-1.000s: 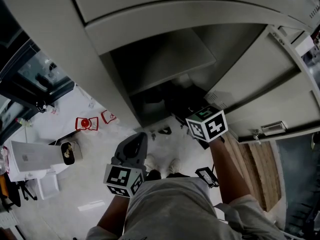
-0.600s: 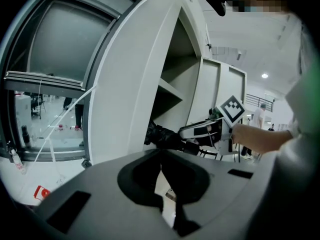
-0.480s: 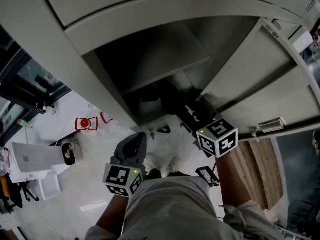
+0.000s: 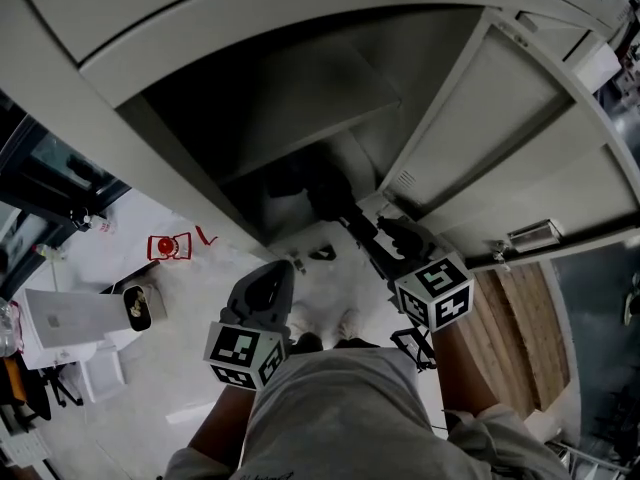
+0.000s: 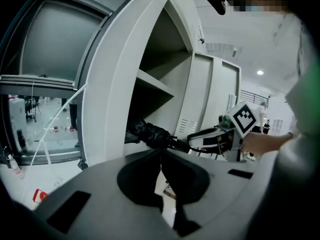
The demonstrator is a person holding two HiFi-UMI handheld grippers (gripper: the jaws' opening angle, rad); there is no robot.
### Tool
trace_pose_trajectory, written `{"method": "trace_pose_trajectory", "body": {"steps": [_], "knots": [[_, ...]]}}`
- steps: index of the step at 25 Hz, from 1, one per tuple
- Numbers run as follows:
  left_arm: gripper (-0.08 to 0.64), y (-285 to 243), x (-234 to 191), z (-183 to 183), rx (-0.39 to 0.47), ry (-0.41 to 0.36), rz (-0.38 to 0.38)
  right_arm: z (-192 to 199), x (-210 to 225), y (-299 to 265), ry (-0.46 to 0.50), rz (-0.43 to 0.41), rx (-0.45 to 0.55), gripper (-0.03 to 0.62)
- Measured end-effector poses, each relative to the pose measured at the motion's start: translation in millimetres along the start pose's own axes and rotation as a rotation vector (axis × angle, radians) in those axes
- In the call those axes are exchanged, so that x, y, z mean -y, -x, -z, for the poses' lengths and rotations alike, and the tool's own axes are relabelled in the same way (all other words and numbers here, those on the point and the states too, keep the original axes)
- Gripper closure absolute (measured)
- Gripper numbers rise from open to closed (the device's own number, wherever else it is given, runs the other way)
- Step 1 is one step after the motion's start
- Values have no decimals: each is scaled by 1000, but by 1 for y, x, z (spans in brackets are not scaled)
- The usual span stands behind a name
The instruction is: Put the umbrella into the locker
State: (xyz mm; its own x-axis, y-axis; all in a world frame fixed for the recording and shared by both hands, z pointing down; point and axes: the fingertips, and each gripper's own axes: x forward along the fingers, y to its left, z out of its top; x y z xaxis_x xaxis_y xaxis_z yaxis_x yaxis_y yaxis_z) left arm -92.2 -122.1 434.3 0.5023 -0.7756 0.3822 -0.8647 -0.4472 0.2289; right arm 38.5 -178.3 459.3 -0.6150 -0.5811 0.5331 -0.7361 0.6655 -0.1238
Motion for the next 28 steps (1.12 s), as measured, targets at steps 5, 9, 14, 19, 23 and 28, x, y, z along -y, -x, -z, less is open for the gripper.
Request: {"method": "trace_pose_trajectory", "body": {"steps": [5, 9, 14, 19, 23, 28], "knots": [[543, -2, 7, 1, -10, -10, 3, 20, -3, -3, -35, -29, -36, 411], [543, 0, 9, 3, -15, -10, -8, 26, -4, -8, -36, -40, -49, 408], [543, 2, 8, 6, -17, -6, -24, 30, -2, -12, -35, -48, -57, 408], [543, 2, 8, 7, -18, -2, -32, 29, -1, -14, -30, -40, -58, 410], [543, 3, 7, 9, -19, 2, -37, 26, -1, -12, -22, -27, -59, 410], [543, 2, 4, 9, -13, 12, -43, 17, -1, -18, -10, -29, -63, 410]]}}
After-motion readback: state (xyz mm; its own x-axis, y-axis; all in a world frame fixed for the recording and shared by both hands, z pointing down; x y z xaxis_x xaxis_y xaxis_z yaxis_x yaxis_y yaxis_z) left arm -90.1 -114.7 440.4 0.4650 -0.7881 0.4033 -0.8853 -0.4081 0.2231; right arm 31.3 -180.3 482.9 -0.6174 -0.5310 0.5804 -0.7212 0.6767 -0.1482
